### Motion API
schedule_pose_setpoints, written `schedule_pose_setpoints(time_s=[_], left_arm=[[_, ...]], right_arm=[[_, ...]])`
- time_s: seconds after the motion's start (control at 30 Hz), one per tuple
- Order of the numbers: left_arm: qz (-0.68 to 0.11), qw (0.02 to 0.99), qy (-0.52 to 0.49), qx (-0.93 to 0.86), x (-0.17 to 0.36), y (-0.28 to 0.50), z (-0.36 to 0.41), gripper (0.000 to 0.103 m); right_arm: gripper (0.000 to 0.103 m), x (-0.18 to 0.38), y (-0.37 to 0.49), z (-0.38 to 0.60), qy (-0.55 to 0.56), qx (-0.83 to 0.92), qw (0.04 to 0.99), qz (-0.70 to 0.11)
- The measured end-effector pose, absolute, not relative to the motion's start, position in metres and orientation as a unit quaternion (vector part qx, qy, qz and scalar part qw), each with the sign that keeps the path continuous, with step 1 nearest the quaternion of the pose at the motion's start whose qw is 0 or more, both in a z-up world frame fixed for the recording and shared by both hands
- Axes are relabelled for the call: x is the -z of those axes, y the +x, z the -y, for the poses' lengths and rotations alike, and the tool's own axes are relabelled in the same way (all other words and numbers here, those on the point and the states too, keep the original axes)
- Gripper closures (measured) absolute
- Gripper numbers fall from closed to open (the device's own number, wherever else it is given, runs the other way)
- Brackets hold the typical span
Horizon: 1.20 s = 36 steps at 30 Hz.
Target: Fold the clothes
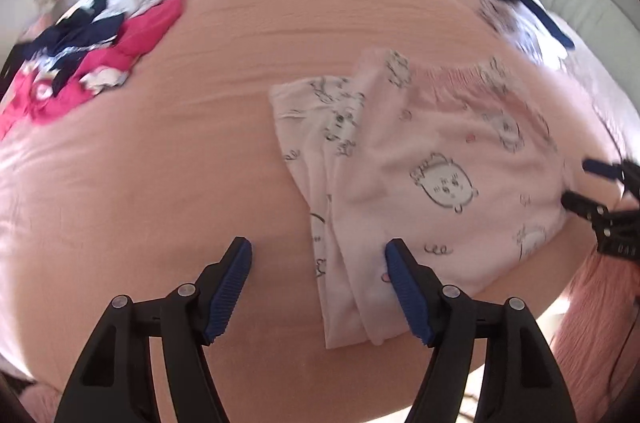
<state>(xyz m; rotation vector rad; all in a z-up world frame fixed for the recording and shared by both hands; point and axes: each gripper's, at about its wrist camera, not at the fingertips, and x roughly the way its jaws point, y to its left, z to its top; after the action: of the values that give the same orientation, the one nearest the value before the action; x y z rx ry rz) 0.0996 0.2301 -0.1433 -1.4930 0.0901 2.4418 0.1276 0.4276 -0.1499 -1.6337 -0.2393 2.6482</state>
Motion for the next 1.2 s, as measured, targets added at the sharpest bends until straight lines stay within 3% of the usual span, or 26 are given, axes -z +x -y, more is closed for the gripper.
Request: schedule_pose_setpoints(time_s=[0.13,0.33,0.43,0.57,0.67,0.77,0.93,1.07,1.2], left_arm=[[-0.034,0.185,-0.497,-0.847,0.142,0.106,-0.264,0.035],[-0.119,0.17,-0.498,-0.842,0.155,0.117,-0.26,0.032],[-0.08,0.134,-0.519,-0.841,0.155,0.117,-0.226,0.022],[0.049,0.127,-0.523,-0.842,0.151,0.114,-0.177,0.022],[0.095,0.121,-0.502,-0.851,0.141,0.107,-0.168,0.022],[0.061,0.137,-0.483,-0.863,0.132,0.095,-0.185,0.022],[-0.012,0.183,-0.477,-0.86,0.139,0.057,-0.233,0.022],[-0.09,0.163,-0.498,-0.847,0.155,0.038,-0.263,0.022],[-0.103,0.168,-0.499,-0.844,0.167,0.031,-0.264,0.021]], right_arm=[[0.025,0.137,0.133,-0.406,-0.498,-0.866,-0.019,0.043],[0.025,0.165,0.13,-0.382,-0.524,-0.847,-0.022,0.086],[0.025,0.164,0.135,-0.399,-0.533,-0.842,-0.003,0.084],[0.025,0.161,0.143,-0.431,-0.552,-0.831,0.034,0.052],[0.025,0.156,0.149,-0.455,-0.549,-0.834,0.03,-0.044],[0.025,0.146,0.144,-0.452,-0.532,-0.844,0.034,-0.054],[0.025,0.128,0.11,-0.41,-0.497,-0.867,0.015,0.027],[0.025,0.131,0.063,-0.382,-0.507,-0.857,0.004,0.087],[0.025,0.142,0.031,-0.374,-0.525,-0.847,-0.009,0.084]])
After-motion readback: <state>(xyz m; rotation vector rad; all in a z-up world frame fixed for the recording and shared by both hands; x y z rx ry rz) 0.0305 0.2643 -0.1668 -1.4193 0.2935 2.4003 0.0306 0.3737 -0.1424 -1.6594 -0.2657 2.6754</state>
